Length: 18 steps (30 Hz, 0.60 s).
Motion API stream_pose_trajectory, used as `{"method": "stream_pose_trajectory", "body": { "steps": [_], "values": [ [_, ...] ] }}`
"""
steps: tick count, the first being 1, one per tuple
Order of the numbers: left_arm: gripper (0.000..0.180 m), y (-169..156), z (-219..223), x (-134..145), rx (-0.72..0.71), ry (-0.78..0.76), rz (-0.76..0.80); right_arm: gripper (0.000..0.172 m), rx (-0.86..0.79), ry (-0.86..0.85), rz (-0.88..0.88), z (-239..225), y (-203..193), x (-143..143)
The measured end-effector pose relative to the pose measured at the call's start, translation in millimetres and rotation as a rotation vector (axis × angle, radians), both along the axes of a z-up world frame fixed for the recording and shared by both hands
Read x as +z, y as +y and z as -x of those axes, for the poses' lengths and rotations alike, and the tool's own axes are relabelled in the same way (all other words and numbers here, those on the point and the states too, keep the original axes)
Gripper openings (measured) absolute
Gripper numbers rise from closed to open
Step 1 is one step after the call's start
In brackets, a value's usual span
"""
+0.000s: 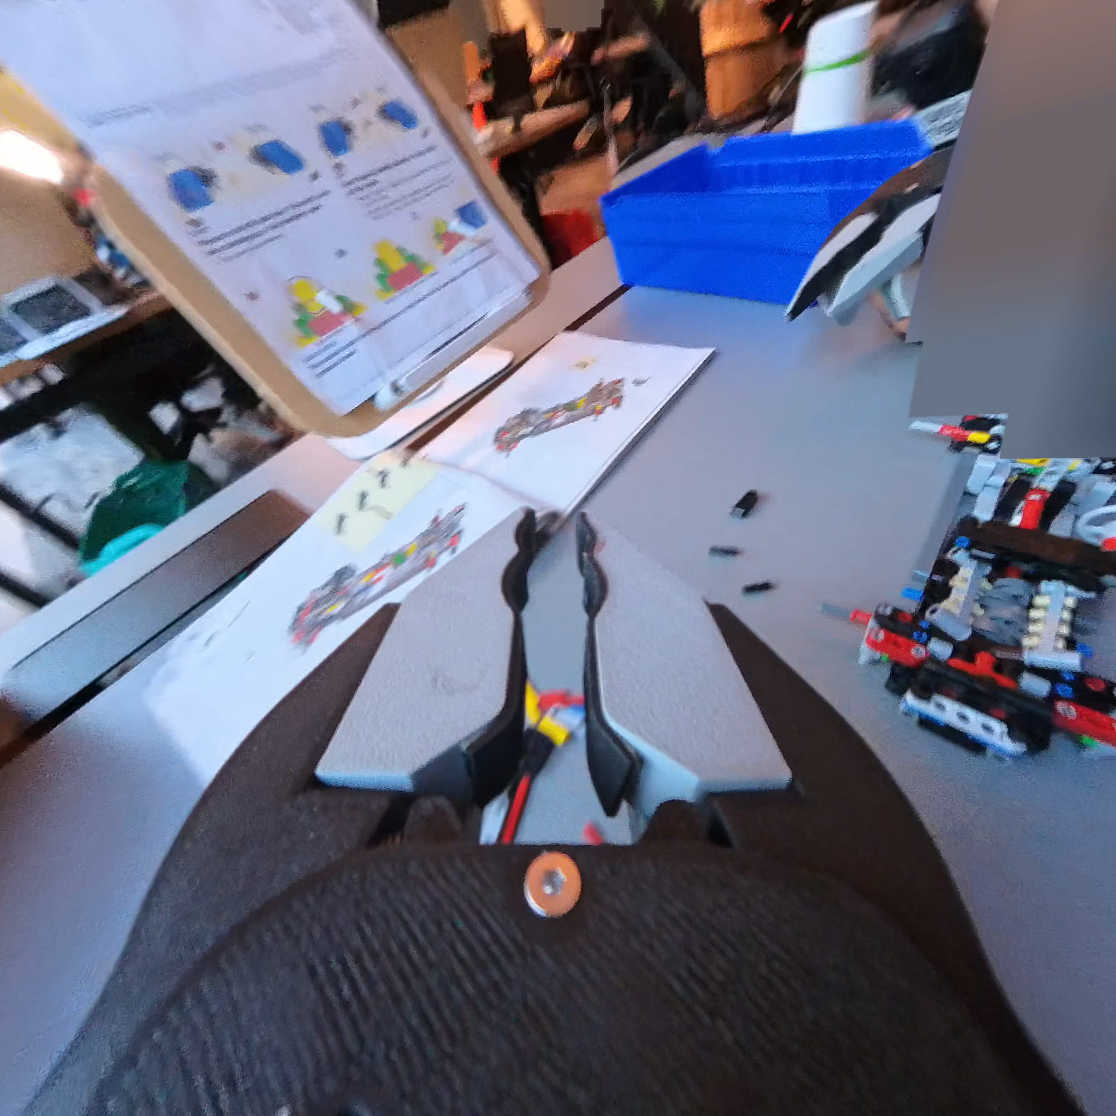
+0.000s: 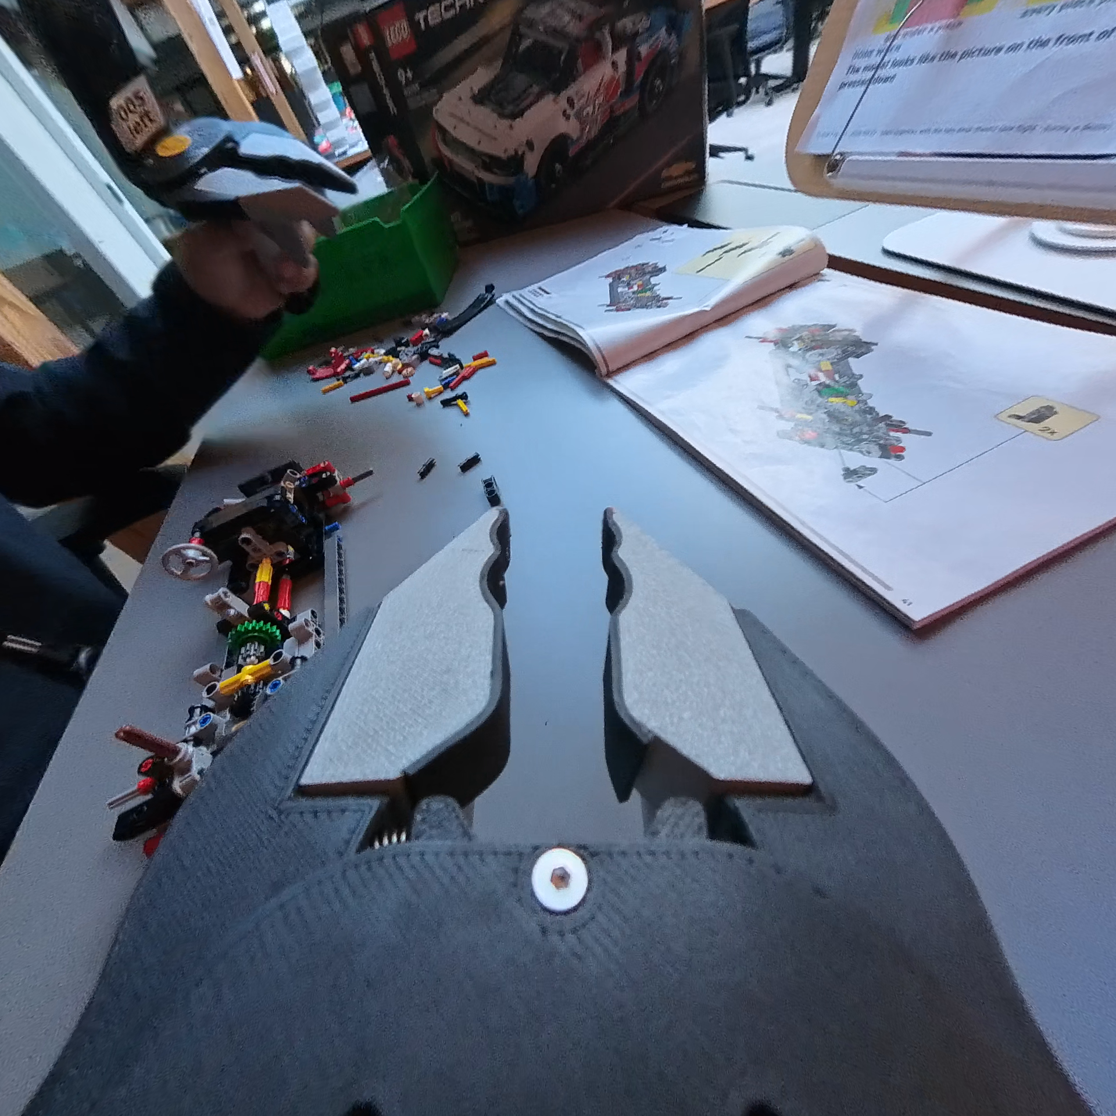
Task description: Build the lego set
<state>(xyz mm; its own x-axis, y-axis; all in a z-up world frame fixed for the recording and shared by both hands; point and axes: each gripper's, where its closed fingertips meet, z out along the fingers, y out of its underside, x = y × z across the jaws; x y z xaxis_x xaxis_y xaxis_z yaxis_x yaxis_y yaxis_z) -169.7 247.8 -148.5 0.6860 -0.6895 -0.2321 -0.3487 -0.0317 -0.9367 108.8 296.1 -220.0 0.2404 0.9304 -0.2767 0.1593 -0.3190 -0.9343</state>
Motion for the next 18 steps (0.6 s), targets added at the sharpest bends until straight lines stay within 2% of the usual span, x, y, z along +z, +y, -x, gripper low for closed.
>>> {"method": "stream_pose_trajectory", "body": {
  "steps": [2, 4, 7, 9, 13, 18],
  "values": [
    [0.022, -9, 38, 4, 0.107, 0.068, 0.1, 0.027, -0.013, 0.014, -0.003, -2, 1, 2],
    [0.021, -24, 79, -3, 0.22, 0.141, 0.211, 0.028, -0.014, 0.008, -0.004, -2, 0, 1],
    [0.02, -55, 135, -32, 0.352, 0.276, 0.404, 0.027, -0.012, -0.024, -0.013, 1, -1, -3],
    [0.017, -74, 160, -51, 0.405, 0.314, 0.523, 0.027, -0.012, -0.04, -0.017, 2, -1, -5],
    [0.005, -90, 174, -70, 0.407, 0.302, 0.61, 0.026, -0.023, -0.043, -0.02, 2, 0, -5],
    [0.005, -93, 161, -95, 0.339, 0.323, 0.724, 0.026, -0.031, -0.027, -0.011, 0, 0, -3]
  ]
}}
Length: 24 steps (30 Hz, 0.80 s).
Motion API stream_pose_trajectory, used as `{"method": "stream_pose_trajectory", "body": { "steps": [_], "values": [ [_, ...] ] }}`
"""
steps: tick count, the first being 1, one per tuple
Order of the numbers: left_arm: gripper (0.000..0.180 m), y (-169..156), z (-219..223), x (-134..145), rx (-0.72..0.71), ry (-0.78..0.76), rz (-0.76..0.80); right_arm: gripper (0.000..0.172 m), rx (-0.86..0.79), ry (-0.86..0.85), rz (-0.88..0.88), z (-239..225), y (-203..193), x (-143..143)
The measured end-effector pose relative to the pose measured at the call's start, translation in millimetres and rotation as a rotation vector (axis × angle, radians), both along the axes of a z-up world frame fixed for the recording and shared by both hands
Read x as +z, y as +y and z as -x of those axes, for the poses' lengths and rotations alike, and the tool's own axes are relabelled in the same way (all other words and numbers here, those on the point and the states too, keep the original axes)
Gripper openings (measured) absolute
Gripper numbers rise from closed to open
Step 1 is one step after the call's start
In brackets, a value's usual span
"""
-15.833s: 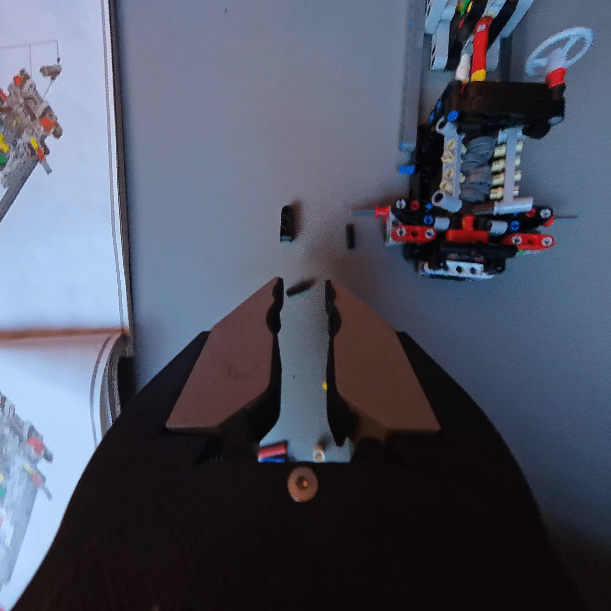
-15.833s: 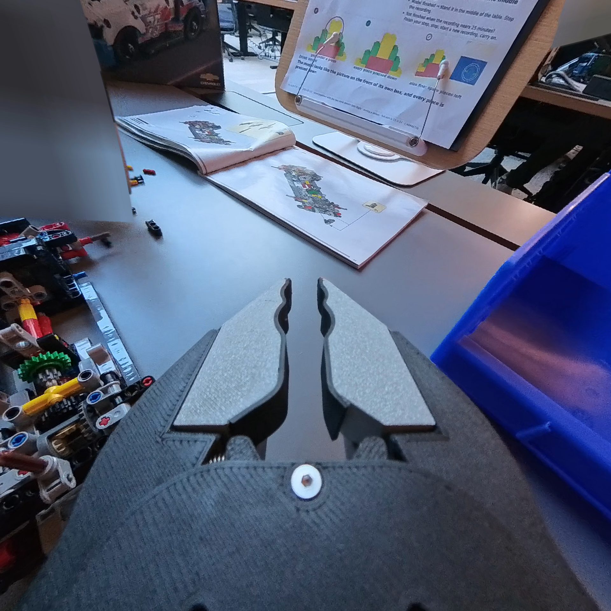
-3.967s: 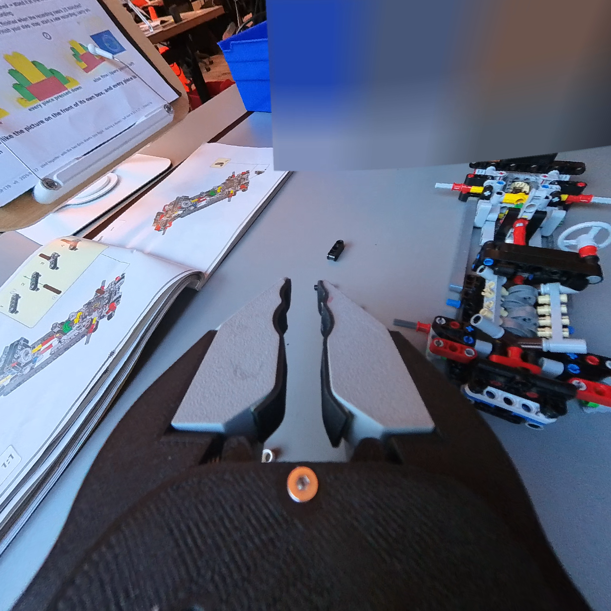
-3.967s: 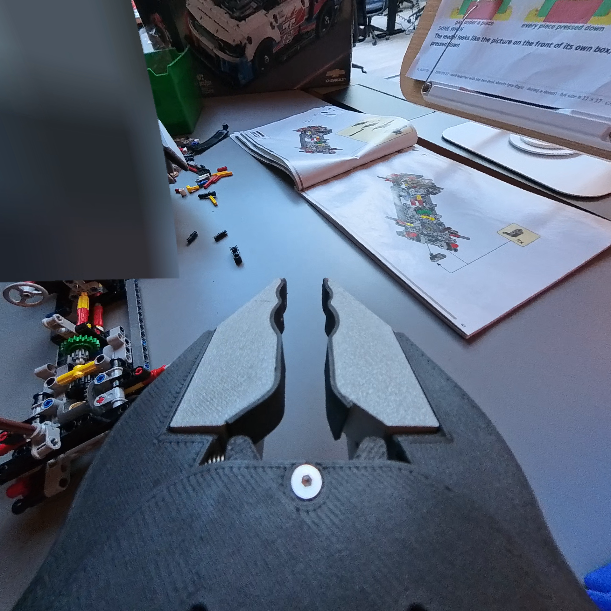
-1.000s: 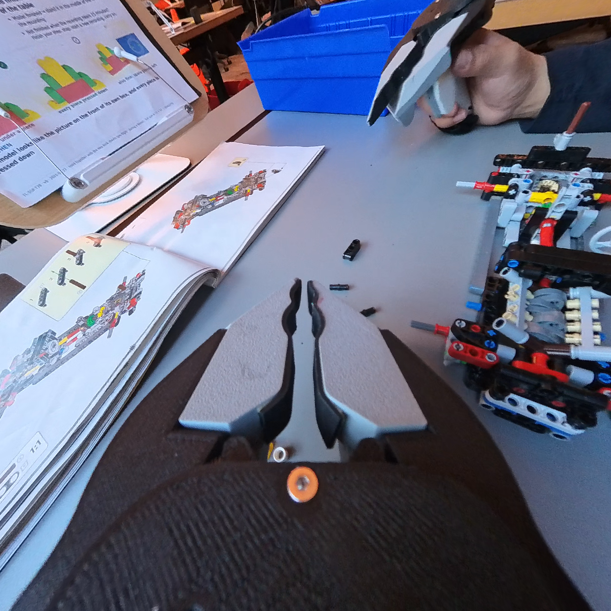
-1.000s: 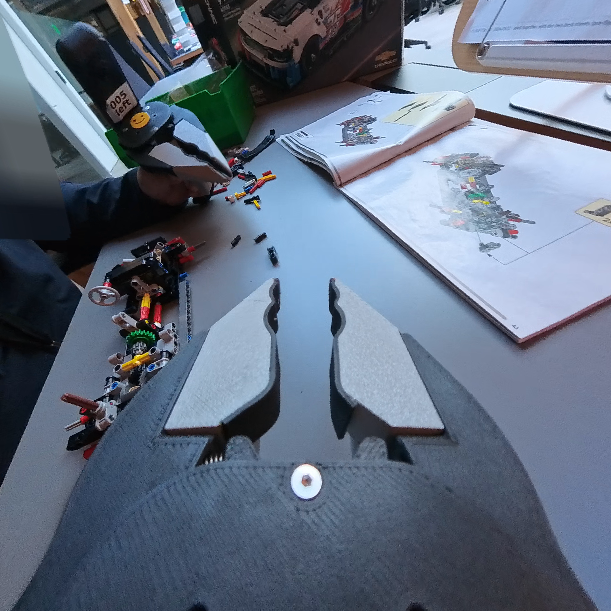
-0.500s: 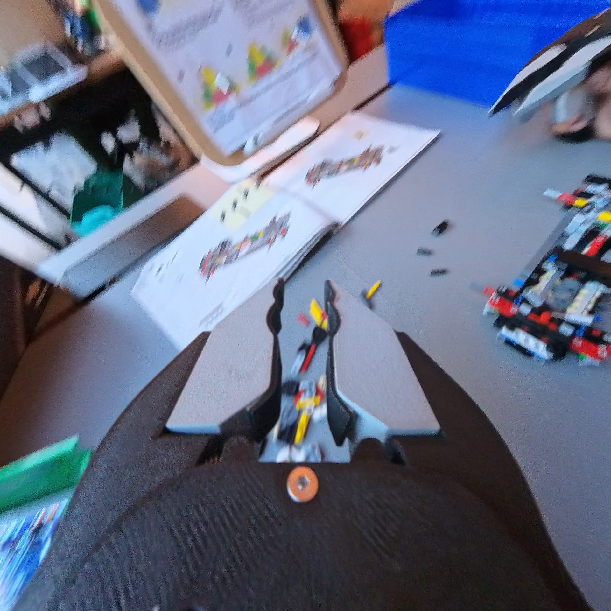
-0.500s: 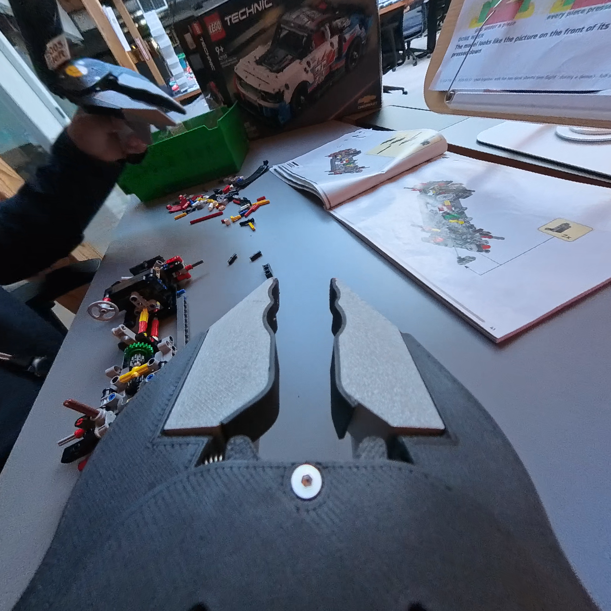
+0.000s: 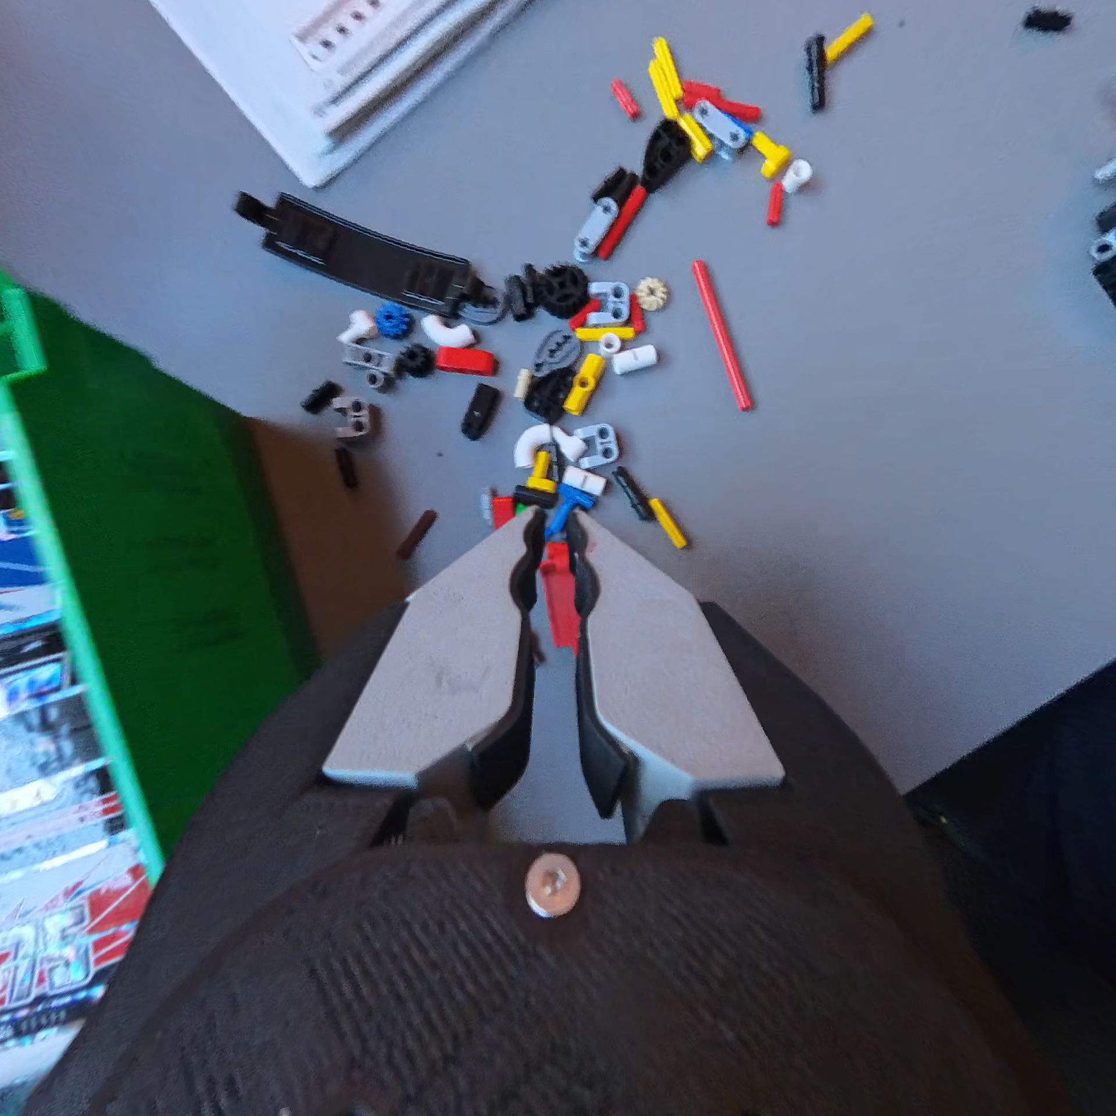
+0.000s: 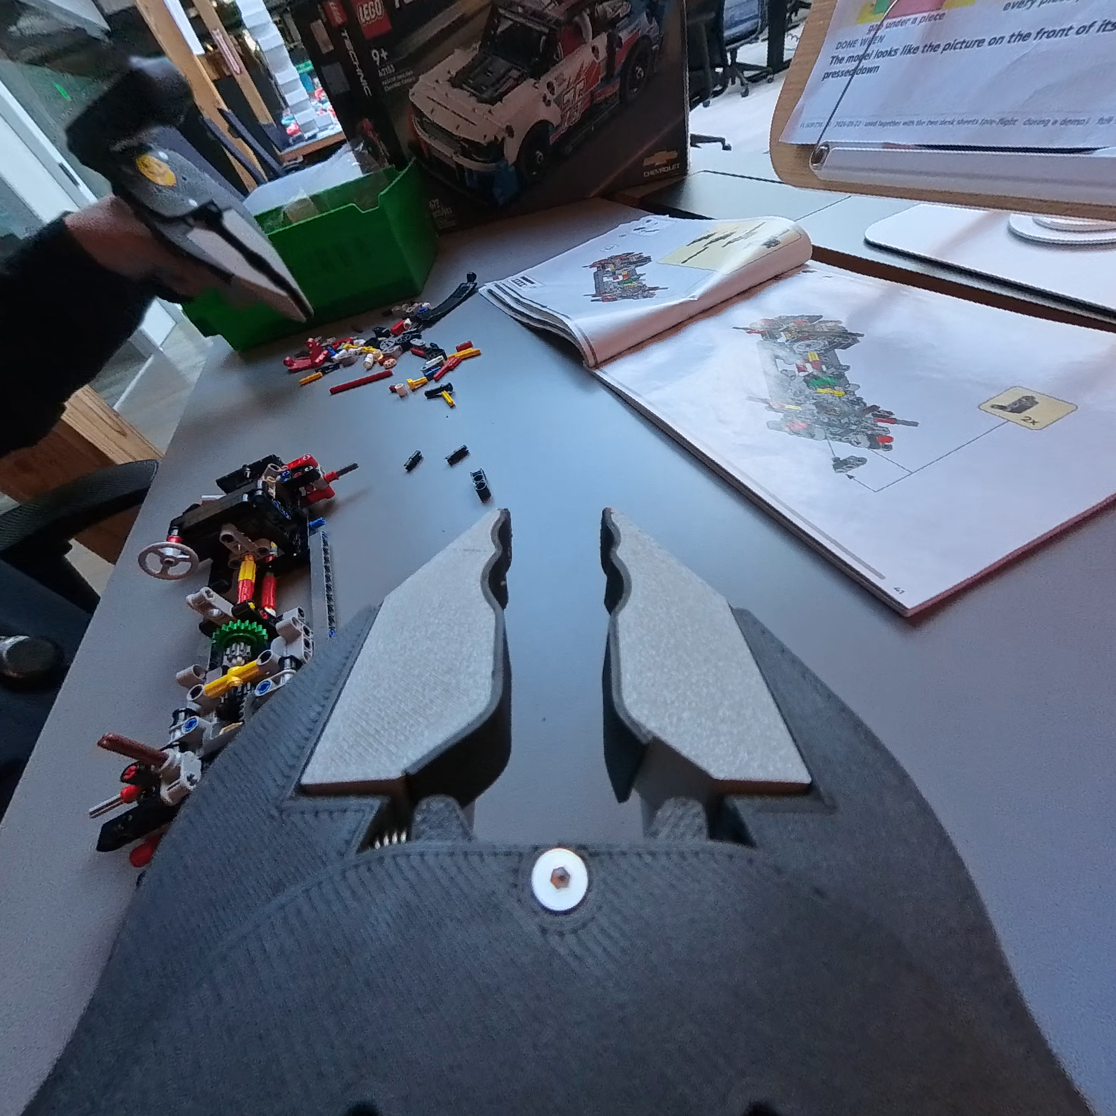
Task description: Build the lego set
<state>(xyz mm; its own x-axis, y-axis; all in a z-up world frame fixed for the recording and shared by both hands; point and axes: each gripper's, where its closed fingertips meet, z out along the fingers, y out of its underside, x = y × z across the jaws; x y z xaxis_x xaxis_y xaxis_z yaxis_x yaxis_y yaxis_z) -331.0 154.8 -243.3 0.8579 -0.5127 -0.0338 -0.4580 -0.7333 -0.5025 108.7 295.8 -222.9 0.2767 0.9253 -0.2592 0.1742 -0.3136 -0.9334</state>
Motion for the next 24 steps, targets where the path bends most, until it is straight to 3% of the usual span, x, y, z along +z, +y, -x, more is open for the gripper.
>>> {"method": "stream_pose_trajectory", "body": {
  "steps": [3, 7, 24],
  "values": [
    [0.004, -5, 0, -14, -0.032, 0.075, 0.052, 0.026, 0.001, 0.006, 0.002, 0, -1, 1],
    [0.003, -4, 0, -21, -0.014, 0.049, 0.07, 0.027, 0.013, 0.006, 0.022, 0, -1, 0],
    [0.009, 39, 6, -25, 0.003, 0.12, 0.011, 0.026, 0.027, 0.014, 0.041, 0, -2, 0]
  ]
}}
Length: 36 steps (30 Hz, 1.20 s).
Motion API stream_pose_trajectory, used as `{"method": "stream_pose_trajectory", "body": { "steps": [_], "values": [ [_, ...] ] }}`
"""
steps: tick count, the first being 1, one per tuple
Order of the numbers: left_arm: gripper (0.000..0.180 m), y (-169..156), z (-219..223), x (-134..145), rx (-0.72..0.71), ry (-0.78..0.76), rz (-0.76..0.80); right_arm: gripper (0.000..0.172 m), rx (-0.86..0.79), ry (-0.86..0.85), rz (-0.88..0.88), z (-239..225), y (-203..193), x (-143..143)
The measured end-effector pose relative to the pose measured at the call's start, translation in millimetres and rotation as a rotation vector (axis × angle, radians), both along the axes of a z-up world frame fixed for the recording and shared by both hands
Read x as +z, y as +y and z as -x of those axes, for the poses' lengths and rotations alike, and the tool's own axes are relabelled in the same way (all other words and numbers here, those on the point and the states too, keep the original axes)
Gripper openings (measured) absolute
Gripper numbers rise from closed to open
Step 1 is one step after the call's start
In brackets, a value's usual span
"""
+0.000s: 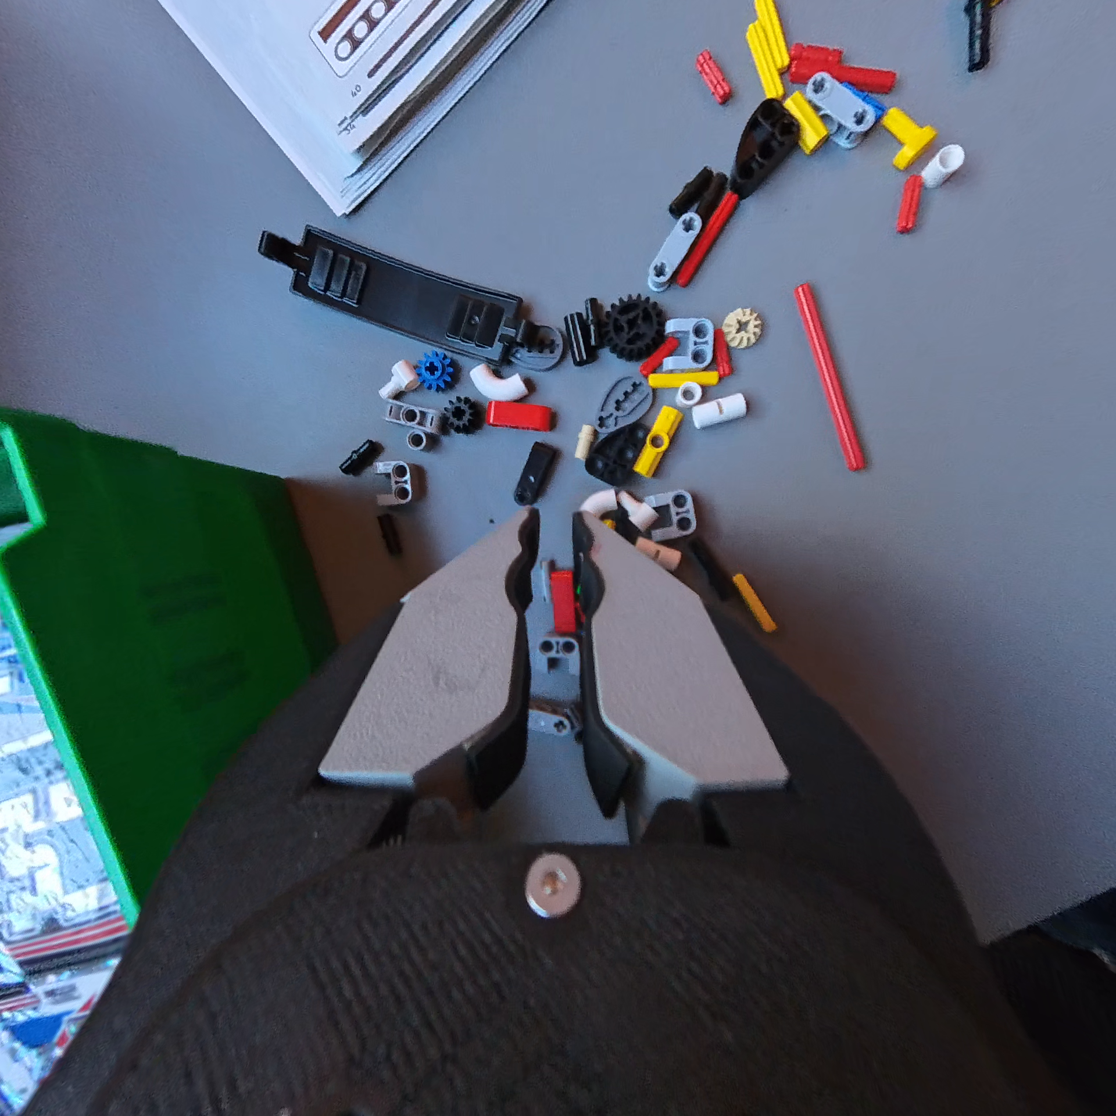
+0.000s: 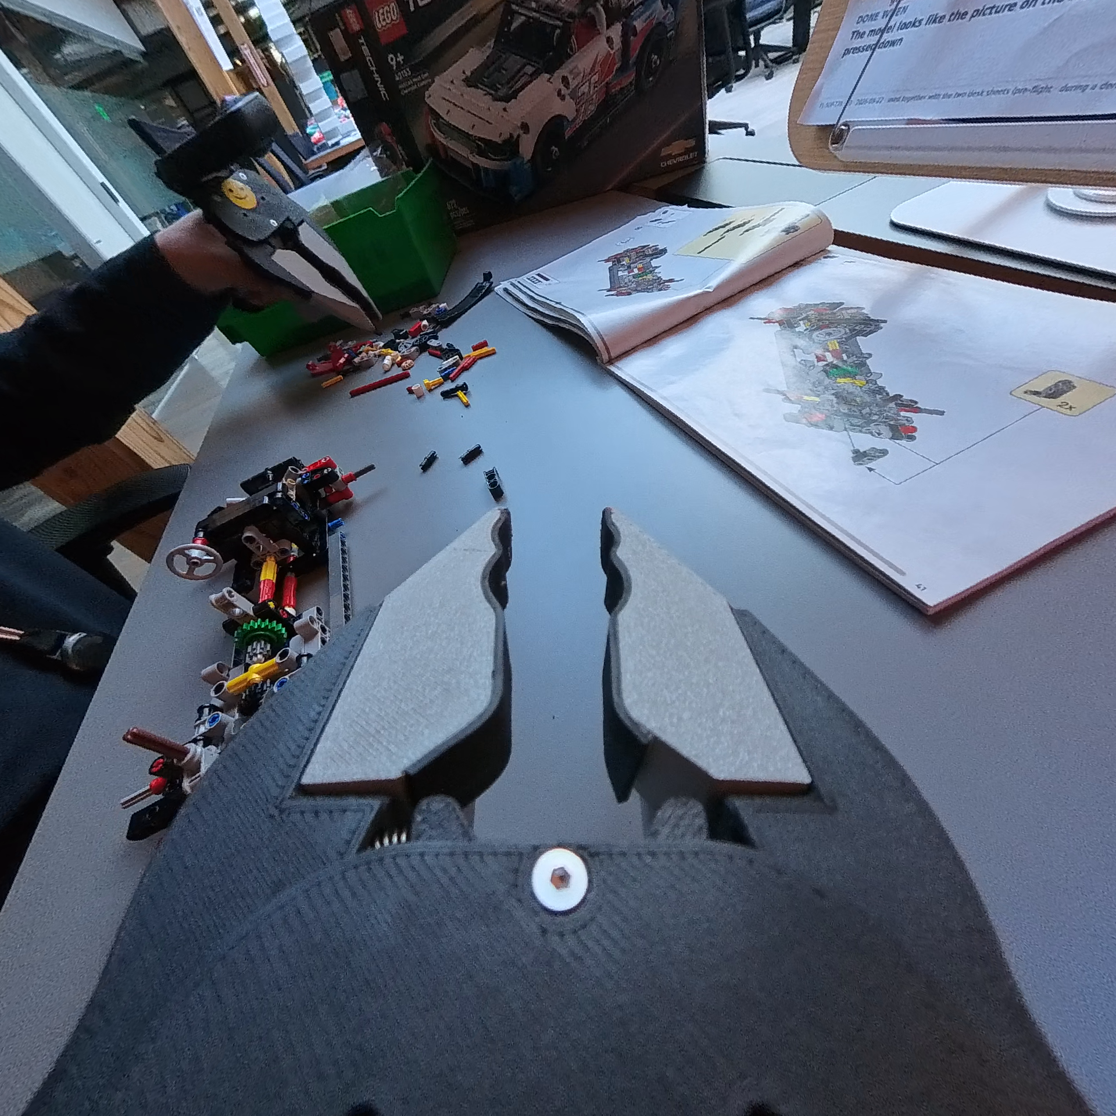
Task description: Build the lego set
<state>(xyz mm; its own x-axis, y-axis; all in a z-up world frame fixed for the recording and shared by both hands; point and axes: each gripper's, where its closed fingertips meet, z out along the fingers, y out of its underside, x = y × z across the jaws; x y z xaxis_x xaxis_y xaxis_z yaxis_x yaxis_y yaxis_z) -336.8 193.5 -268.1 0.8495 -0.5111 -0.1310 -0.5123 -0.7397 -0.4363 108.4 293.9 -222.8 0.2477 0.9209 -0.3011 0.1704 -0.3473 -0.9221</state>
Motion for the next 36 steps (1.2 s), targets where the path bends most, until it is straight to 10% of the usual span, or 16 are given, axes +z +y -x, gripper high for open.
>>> {"method": "stream_pose_trajectory", "body": {
  "steps": [19, 25, 36],
  "values": [
    [0.006, 29, -20, 7, -0.164, 0.056, 0.112, 0.025, 0.016, -0.024, -0.025, 3, -5, -2],
    [0.005, 50, -148, 47, -0.434, -0.019, -0.031, 0.025, 0.032, -0.045, -0.015, 5, -6, -5],
    [0.006, 45, -313, -20, -0.858, 0.046, 0.135, 0.023, 0.048, -0.07, -0.041, 9, -12, -8]
  ]
}}
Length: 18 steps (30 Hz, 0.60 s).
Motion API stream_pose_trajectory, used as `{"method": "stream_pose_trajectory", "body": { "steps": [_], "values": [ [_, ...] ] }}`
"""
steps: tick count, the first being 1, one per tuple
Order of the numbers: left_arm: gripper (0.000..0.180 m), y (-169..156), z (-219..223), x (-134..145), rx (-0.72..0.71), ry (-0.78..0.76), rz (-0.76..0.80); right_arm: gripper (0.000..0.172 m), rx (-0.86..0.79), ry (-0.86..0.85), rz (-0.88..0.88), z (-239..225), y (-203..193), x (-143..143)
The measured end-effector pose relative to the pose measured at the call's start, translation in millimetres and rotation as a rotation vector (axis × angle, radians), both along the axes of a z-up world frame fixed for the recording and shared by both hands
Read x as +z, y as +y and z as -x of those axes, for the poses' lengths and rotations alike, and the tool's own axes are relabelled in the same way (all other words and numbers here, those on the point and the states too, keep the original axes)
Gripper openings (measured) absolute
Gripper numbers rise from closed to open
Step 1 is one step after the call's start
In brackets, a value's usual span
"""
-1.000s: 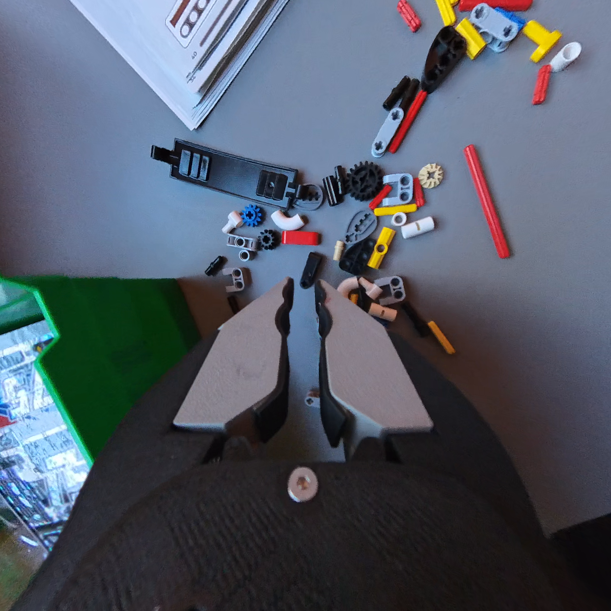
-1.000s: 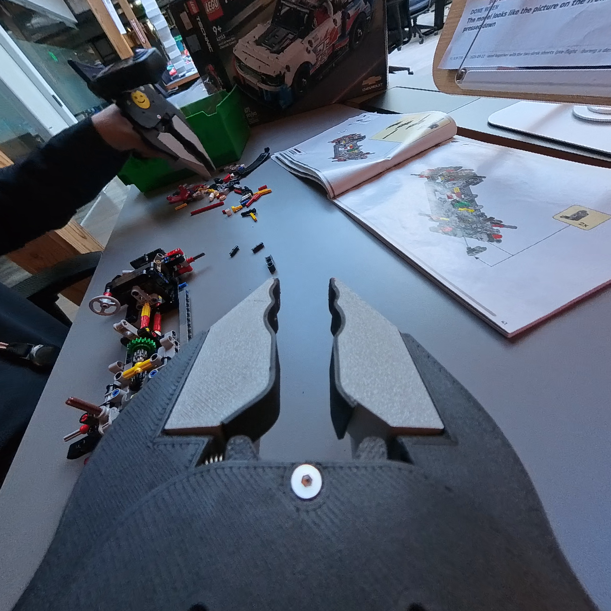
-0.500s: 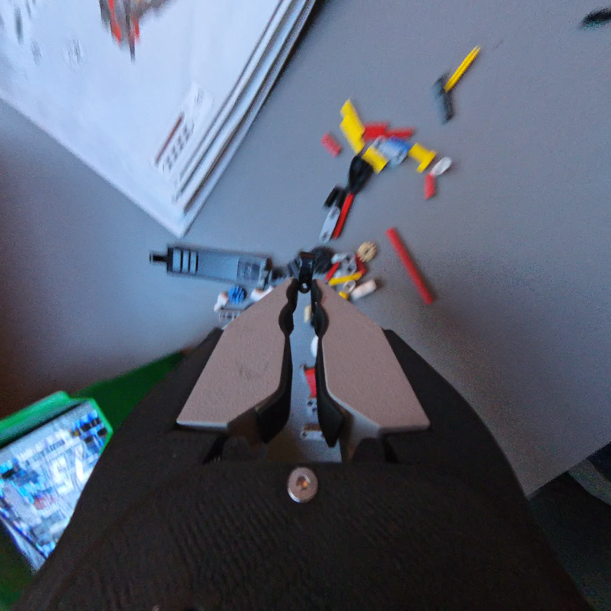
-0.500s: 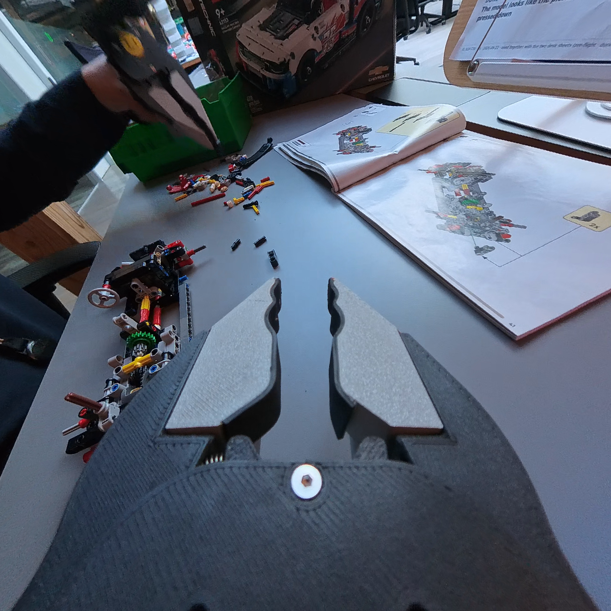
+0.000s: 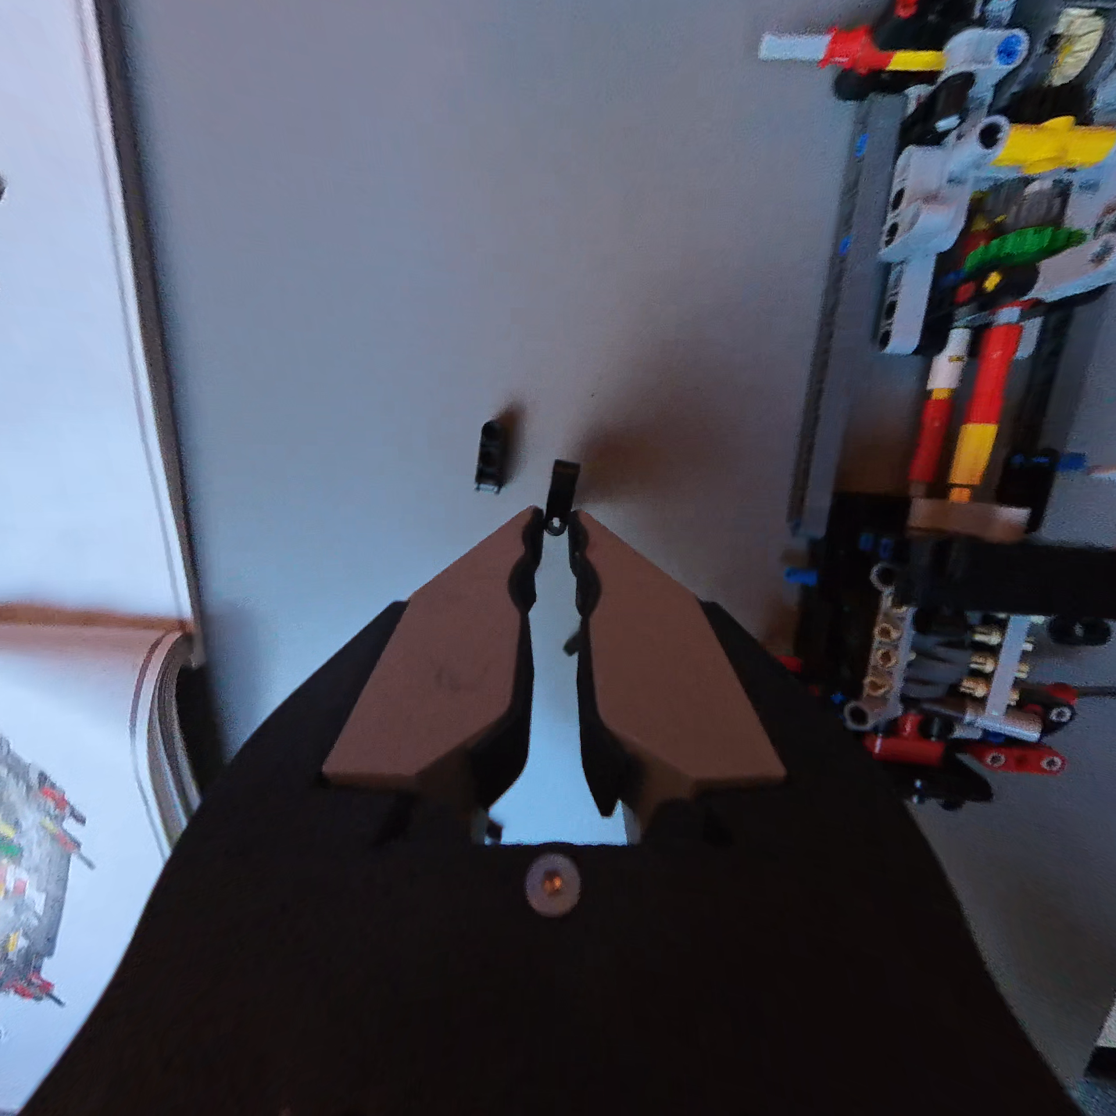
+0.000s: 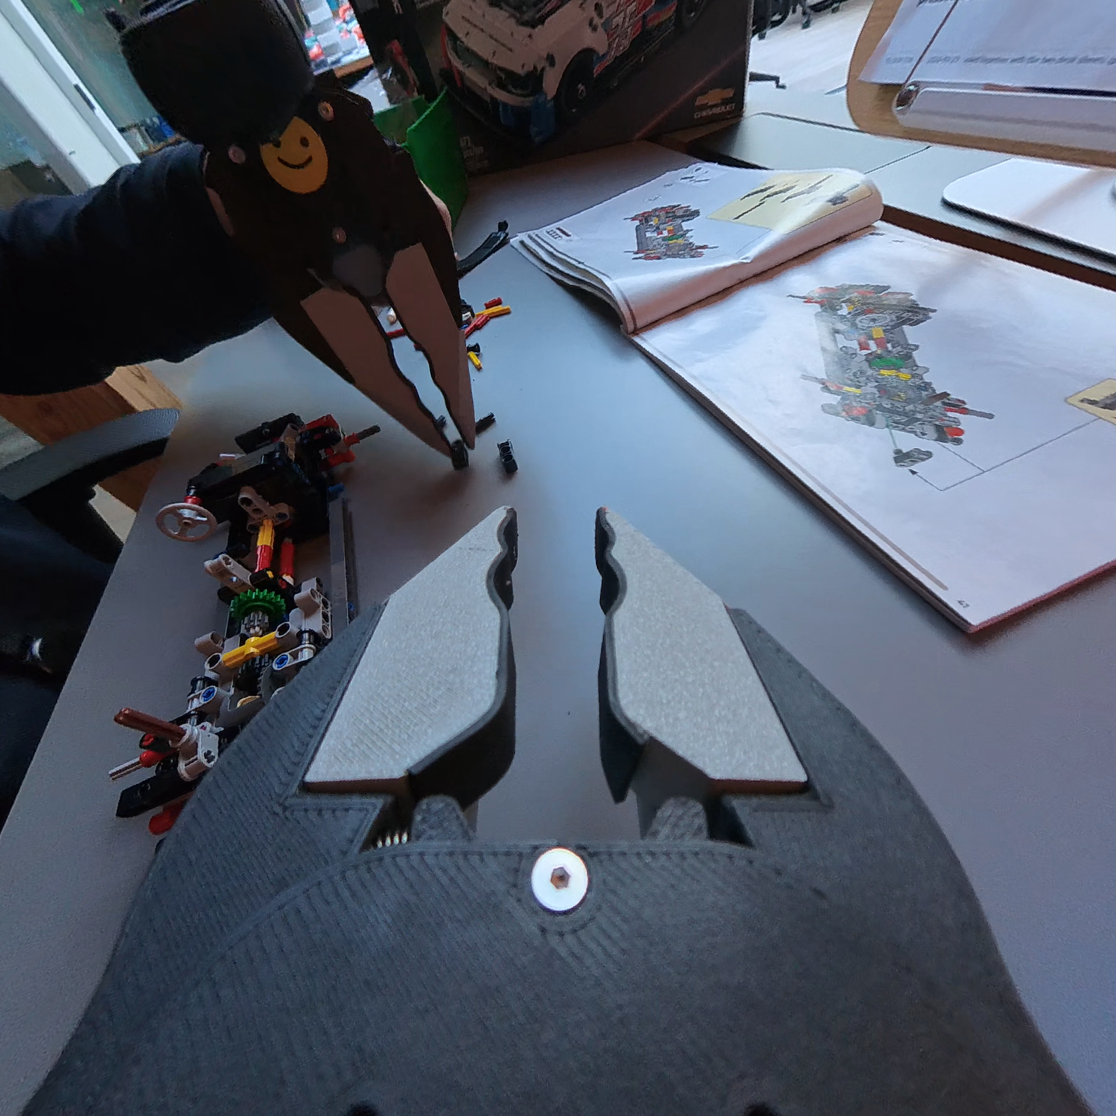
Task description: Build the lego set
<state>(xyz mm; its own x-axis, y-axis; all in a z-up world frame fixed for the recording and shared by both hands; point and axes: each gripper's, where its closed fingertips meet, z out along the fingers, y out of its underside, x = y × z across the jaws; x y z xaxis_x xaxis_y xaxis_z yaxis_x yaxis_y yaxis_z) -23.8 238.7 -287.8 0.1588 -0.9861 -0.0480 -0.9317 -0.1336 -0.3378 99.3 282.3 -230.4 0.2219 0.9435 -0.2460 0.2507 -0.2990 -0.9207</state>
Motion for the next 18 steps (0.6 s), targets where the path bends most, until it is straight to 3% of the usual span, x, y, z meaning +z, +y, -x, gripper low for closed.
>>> {"method": "stream_pose_trajectory", "body": {
  "steps": [10, 18],
  "values": [
    [0.014, -3, -11, -5, 0.034, -0.112, 0.026, 0.022, 0.017, -0.011, -0.004, 4, -3, -2],
    [0.018, 5, 4, 32, 0.137, -0.411, -0.078, 0.023, 0.023, 0.025, 0.025, 5, -2, 2]
  ]
}}
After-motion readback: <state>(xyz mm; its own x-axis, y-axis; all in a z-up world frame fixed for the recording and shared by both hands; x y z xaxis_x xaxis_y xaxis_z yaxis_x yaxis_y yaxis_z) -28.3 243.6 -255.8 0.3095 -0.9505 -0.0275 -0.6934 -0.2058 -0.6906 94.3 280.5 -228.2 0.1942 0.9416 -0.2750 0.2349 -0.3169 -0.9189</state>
